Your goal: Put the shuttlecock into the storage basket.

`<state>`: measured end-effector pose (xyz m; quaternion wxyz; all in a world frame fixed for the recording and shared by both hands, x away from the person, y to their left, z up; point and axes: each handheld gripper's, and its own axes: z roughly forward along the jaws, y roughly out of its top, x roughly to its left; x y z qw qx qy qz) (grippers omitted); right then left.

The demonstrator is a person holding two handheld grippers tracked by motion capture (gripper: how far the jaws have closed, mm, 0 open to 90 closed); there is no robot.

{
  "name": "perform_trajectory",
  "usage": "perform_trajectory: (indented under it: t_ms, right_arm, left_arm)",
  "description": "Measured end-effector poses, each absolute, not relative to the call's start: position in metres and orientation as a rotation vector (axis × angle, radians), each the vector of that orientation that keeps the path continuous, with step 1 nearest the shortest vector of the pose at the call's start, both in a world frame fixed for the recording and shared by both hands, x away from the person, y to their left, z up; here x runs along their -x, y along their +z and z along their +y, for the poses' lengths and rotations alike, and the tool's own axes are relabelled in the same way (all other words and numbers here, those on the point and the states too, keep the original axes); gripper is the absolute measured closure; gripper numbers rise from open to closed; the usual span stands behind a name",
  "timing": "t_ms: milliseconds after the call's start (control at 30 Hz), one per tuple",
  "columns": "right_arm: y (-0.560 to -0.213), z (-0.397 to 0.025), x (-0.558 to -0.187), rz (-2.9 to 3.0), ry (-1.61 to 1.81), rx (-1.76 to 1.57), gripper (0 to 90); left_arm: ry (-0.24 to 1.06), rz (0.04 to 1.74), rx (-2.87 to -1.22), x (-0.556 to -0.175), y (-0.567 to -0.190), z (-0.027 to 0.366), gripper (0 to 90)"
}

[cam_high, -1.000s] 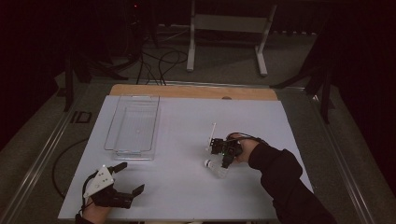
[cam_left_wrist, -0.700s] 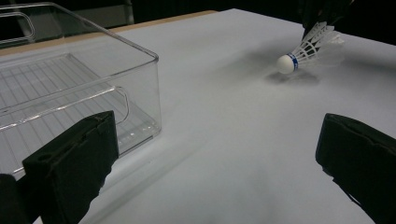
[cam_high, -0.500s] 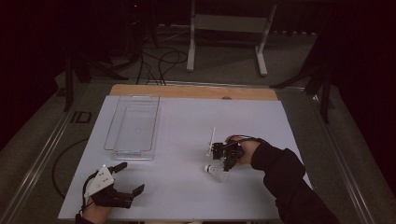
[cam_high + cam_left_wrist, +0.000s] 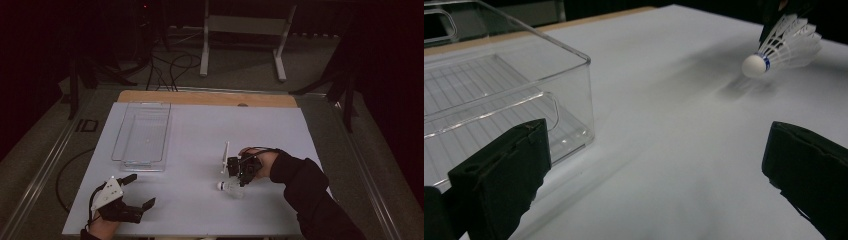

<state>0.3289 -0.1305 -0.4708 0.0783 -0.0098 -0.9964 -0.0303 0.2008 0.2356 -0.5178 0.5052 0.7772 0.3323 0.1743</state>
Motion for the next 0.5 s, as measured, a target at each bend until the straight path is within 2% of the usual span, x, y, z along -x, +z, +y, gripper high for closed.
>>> perform_trajectory:
  t_ms: [100,500]
  right_arm:
    - [-0.47,-0.131,-0.329,-2.987,-0.114,-0.012,89.9]
    - [-0.458,-0.128,-0.326,-2.981,-0.179,-0.097,89.9]
  left_arm:
    - [0.433,0.807,-1.903,-0.201,-0.516,0.233,0.0]
    - [0.316,0.735,-1.976,-0.214,-0.491,0.225,0.0]
